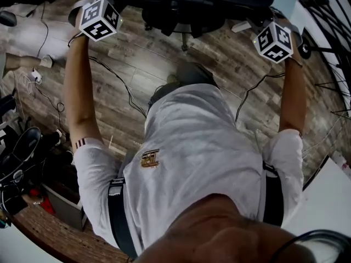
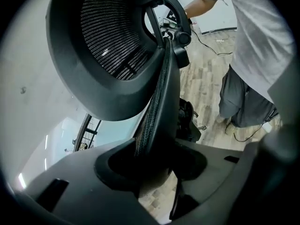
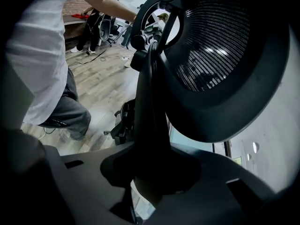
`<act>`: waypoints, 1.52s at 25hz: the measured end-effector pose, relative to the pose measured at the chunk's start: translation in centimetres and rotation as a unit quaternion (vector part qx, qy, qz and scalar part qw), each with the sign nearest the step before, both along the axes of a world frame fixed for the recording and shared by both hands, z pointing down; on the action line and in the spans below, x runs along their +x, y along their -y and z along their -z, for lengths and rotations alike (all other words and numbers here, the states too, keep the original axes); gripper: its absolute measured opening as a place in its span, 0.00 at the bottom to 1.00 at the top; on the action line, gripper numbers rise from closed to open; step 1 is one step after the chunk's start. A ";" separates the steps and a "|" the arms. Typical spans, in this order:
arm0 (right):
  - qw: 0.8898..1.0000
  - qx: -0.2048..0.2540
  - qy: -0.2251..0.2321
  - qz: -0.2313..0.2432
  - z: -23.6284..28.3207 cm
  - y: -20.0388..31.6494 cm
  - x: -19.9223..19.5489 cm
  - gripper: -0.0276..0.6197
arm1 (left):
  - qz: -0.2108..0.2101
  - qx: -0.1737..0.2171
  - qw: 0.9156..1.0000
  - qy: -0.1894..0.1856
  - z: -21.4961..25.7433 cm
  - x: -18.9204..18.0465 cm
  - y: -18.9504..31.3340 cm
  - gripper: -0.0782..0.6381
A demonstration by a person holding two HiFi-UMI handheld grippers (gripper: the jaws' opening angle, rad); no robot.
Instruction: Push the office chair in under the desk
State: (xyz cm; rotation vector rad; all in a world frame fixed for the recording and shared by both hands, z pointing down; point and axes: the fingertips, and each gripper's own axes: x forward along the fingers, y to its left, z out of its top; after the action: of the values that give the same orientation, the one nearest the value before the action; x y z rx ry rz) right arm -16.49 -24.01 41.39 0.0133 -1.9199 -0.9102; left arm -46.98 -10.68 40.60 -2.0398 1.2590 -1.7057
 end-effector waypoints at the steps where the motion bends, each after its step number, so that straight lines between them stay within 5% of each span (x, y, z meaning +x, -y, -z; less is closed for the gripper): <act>1: 1.000 -0.002 -0.003 -0.005 0.1 0.5 -1.1 0.24 | -0.006 -0.002 1.000 -0.001 0.0 -1.3 0.9 0.40; 23: 0.993 -0.009 0.001 -0.120 -0.7 4.6 -14.1 0.22 | -0.126 0.001 0.992 0.007 -0.5 -16.6 13.5 0.41; 38: 0.987 -0.015 -0.009 -0.157 -0.9 6.9 -19.0 0.22 | -0.161 -0.003 0.987 0.009 -0.5 -21.8 17.9 0.41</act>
State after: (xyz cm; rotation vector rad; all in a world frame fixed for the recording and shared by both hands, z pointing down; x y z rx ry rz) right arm -35.48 -30.87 42.25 0.2819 -1.8480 -0.6661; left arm -68.75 -28.57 41.13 -2.0896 0.8606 -1.5728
